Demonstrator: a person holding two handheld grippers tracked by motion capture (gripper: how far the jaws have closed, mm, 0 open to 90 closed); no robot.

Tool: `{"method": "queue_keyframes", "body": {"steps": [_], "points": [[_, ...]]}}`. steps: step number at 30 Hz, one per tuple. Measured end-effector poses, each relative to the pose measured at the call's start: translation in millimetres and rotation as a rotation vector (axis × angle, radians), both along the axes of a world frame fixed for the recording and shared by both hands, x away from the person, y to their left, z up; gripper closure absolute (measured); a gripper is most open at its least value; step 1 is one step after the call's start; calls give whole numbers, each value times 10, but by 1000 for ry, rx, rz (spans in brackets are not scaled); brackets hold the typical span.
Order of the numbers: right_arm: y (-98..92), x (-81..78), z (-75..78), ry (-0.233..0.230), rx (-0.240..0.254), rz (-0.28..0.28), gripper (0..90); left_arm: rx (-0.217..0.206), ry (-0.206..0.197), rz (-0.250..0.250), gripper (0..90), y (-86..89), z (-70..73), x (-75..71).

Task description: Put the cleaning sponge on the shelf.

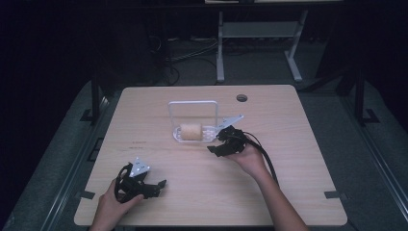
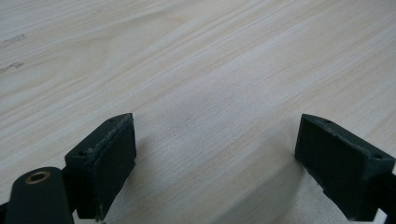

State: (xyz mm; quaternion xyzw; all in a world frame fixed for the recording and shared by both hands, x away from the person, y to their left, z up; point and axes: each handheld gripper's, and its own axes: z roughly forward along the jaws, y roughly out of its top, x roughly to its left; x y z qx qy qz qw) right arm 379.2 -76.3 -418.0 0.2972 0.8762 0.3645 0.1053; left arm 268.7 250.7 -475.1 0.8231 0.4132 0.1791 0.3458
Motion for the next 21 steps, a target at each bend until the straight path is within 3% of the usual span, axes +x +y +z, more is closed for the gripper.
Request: {"method": "queue_keyframes", "body": {"steps": [12, 21], "points": [[-273, -137, 29, -5, 20, -46, 308, -2, -4, 1, 118, -1, -4, 0], [-446, -278, 18, -26, 7, -73, 270, -1, -5, 1, 119, -1, -4, 1]]}}
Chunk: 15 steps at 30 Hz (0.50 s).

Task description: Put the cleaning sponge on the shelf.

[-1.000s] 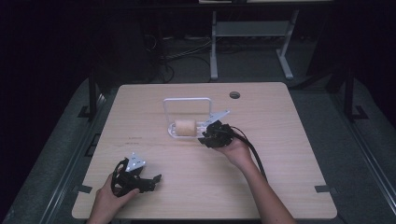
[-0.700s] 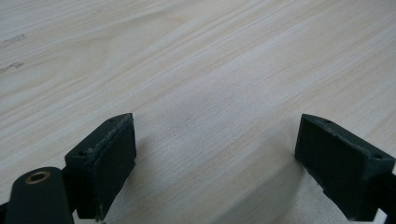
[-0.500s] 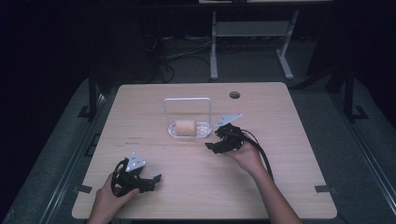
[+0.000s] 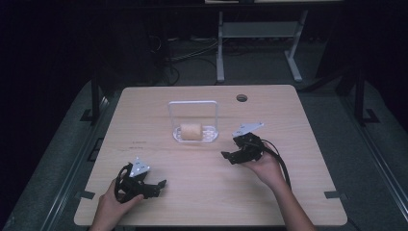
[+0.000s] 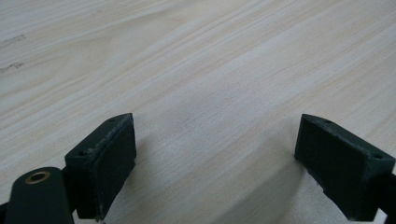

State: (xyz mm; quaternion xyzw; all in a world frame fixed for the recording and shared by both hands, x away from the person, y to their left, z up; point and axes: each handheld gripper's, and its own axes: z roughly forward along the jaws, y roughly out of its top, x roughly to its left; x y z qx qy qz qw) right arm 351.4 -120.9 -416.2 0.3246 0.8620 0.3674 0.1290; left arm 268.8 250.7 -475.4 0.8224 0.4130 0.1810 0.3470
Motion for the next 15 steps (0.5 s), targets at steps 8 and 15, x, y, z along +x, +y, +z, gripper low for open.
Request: {"method": "queue_keyframes", "body": {"steps": [8, 15], "points": [[-166, -136, -38, -9, -2, -32, 214, 2, -1, -1, 119, 1, 0, 1], [-307, -280, -81, -25, -9, -59, 186, -1, 0, 0, 118, 0, 0, 0]]}}
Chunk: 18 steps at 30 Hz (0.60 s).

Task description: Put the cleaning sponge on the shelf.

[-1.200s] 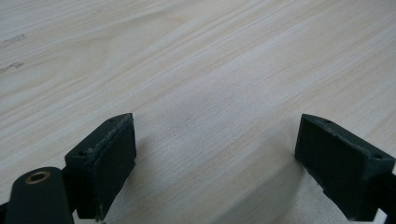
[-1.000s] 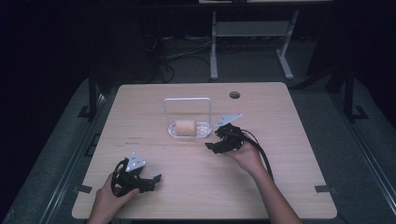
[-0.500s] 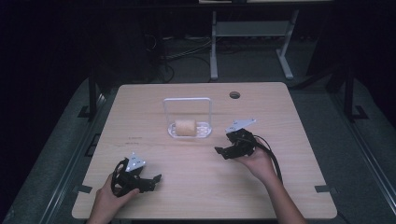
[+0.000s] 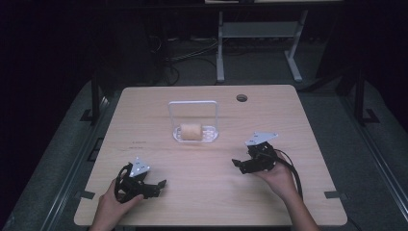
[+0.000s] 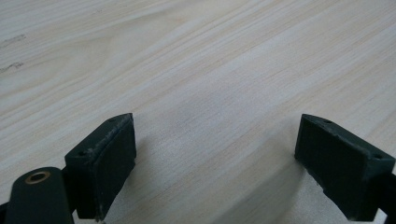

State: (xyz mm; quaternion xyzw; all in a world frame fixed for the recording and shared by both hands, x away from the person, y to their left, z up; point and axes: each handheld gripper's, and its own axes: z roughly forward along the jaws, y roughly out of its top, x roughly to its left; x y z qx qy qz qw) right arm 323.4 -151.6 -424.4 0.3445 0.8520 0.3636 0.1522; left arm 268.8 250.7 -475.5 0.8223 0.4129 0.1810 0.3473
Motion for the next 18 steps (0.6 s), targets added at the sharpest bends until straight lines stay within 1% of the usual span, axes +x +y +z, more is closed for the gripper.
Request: {"method": "queue_keyframes", "body": {"steps": [3, 4, 5, 8, 9, 13, 14, 18], "points": [[-81, -71, -37, -9, 10, -9, 182, 0, 0, 0, 119, 0, 0, 0], [-81, -71, -37, -9, 10, -9, 182, 0, 0, 0, 119, 0, 0, 0], [-138, -115, -63, -8, 4, -24, 179, 0, 0, 0, 119, 0, 0, 0], [-179, -136, -76, -4, 5, -35, 172, 0, 0, 0, 119, 0, 0, 0], [-234, -163, -93, -8, 4, -46, 170, 0, 0, 0, 119, 0, 0, 0], [-302, -218, -117, -4, -7, -63, 164, 0, 0, 0, 118, 0, 0, 0], [-358, -280, -142, 0, -16, -74, 158, 0, 0, 0, 118, 0, 0, 0], [-455, -393, -195, 6, -21, -90, 157, 0, 0, 0, 118, 0, 0, 0]]}}
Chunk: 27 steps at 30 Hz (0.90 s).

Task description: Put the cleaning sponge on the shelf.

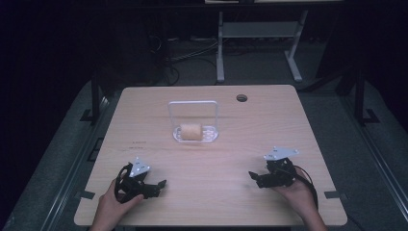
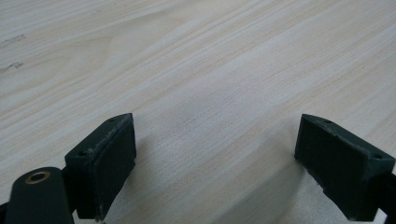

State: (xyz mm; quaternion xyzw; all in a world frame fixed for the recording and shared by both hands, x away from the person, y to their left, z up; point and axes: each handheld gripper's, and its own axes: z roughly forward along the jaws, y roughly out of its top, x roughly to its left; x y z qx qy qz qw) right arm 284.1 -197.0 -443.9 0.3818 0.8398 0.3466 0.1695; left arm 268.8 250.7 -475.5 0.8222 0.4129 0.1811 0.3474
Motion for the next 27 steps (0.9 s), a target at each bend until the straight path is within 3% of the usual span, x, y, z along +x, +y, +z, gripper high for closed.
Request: {"method": "queue_keyframes", "body": {"steps": [5, 14, 27], "points": [[-133, -133, -62, 21, 17, -29, 146, 0, 0, 0, 118, 0, 0, 0], [-271, -318, -183, 41, -5, -85, 121, 0, 0, 0, 119, 0, 0, 0], [-277, -333, -332, 41, -6, -125, 78, -4, -1, 3, 119, -3, -2, -1]]}}
